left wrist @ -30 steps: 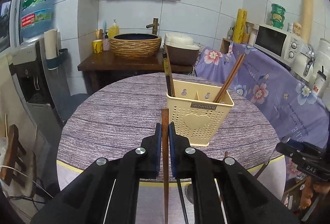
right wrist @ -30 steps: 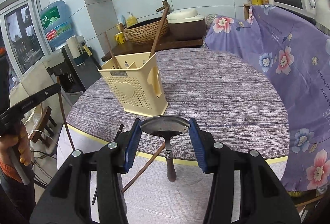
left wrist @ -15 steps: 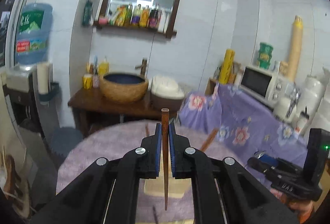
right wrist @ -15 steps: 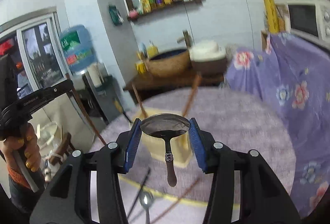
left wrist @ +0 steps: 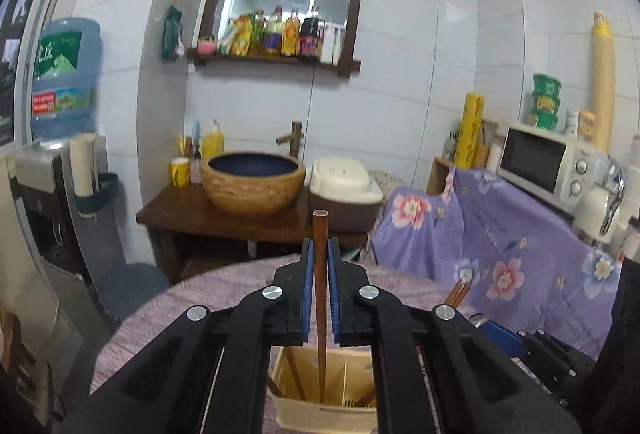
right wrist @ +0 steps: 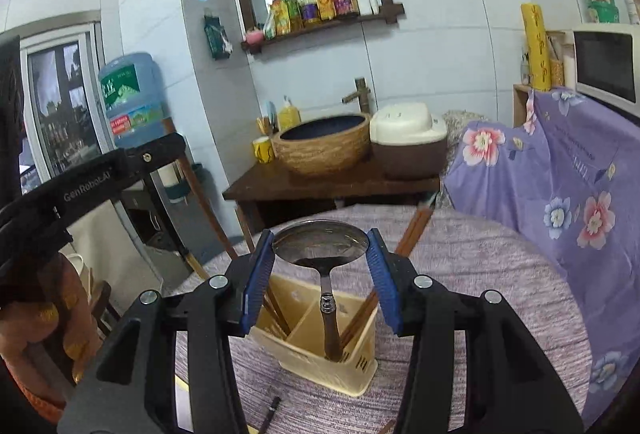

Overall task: Organize utensils
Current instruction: 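Lower the ladle and brown chopstick into the cream holder and open both tools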

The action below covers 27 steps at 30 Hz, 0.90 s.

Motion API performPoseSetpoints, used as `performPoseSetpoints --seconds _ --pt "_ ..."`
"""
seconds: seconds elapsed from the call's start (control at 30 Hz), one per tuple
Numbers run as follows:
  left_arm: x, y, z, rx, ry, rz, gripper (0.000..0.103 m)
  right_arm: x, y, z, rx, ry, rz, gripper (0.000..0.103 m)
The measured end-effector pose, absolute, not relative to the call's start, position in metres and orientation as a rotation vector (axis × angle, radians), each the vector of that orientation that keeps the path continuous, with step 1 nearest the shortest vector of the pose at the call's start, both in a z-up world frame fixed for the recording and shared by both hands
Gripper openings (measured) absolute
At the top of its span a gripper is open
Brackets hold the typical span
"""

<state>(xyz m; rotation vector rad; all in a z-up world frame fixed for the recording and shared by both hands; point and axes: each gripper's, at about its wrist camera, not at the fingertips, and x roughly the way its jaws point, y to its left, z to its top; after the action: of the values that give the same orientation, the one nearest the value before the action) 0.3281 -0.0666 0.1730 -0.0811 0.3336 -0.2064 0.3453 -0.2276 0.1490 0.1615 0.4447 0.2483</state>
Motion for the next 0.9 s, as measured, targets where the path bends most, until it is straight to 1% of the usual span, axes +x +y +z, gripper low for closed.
performPoseSetpoints --seconds 0.13,0.33,0.53,0.6,0.63,0.67,0.7,0.73,0.77,0.83,0.9 --pt "0.33 -0.068 0.142 -0.067 0.397 -0.223 0.008 0.346 -0.223 0.121 0.141 0.478 0.238 0.048" --pt "0.334 -0.068 0.118 -0.039 0.451 -0.223 0.008 0.349 -0.223 0.094 0.141 0.519 0.221 0.048" --pt "0.333 -0.066 0.12 -0.008 0.455 -0.21 0.008 0.347 -0.223 0.088 0.141 0.517 0.215 0.048" --pt "0.331 -0.067 0.123 0.0 0.454 -0.215 0.009 0.343 -0.225 0.089 0.155 0.506 0.221 0.05" --pt "0.327 -0.066 0.125 0.003 0.449 -0.222 0.013 0.339 -0.226 0.091 0.158 0.5 0.22 0.059" --pt "0.322 -0.064 0.127 0.004 0.443 -0.229 0.027 0.333 -0.229 0.093 0.165 0.488 0.216 0.062" --pt "0.313 -0.061 0.129 0.004 0.43 -0.232 0.036 0.326 -0.231 0.095 0.17 0.478 0.213 0.062" --pt "0.305 -0.058 0.13 0.001 0.416 -0.228 0.05 0.321 -0.232 0.097 0.17 0.477 0.205 0.062" --pt "0.295 -0.054 0.13 -0.002 0.403 -0.218 0.056 0.312 -0.235 0.098 0.165 0.485 0.183 0.062" --pt "0.276 -0.046 0.124 0.006 0.421 -0.203 0.06 0.296 -0.239 0.094 0.154 0.507 0.147 0.062" --pt "0.263 -0.039 0.109 0.019 0.477 -0.201 0.066 0.283 -0.241 0.086 0.134 0.546 0.129 0.062"
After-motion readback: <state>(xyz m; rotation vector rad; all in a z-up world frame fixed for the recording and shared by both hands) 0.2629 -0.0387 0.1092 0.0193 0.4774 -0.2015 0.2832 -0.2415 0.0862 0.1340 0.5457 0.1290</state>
